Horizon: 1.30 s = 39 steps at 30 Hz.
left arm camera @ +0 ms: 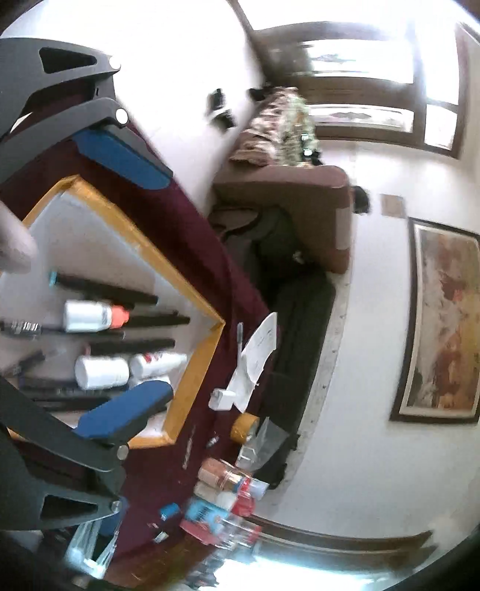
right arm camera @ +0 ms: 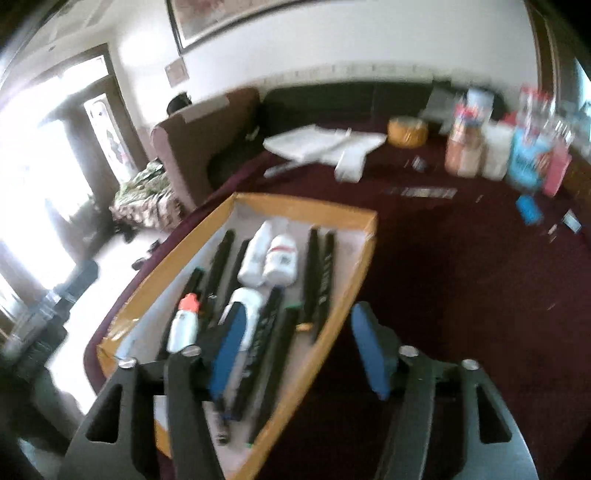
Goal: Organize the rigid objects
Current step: 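Lower the bottle and marker into the box and open both tools, then withdraw both tools from the box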
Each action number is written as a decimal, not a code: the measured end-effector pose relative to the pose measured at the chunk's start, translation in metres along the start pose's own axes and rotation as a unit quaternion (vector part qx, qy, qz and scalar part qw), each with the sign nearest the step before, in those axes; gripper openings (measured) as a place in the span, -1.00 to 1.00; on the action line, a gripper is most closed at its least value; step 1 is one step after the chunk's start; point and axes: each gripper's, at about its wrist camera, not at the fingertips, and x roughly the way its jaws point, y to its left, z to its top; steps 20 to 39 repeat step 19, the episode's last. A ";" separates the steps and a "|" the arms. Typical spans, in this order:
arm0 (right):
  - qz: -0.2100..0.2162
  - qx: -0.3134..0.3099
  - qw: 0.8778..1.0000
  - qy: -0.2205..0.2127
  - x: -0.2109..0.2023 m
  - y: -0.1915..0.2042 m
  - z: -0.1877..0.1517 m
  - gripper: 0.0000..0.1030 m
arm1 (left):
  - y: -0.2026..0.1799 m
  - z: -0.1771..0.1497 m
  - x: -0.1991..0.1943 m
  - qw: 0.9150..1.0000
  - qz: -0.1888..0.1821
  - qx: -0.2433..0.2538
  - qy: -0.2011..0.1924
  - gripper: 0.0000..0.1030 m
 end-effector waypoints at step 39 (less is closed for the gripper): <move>-0.057 -0.070 0.996 0.001 -0.017 -0.023 -0.040 0.19 | -0.047 -0.015 0.007 0.996 0.054 0.044 0.059 1.00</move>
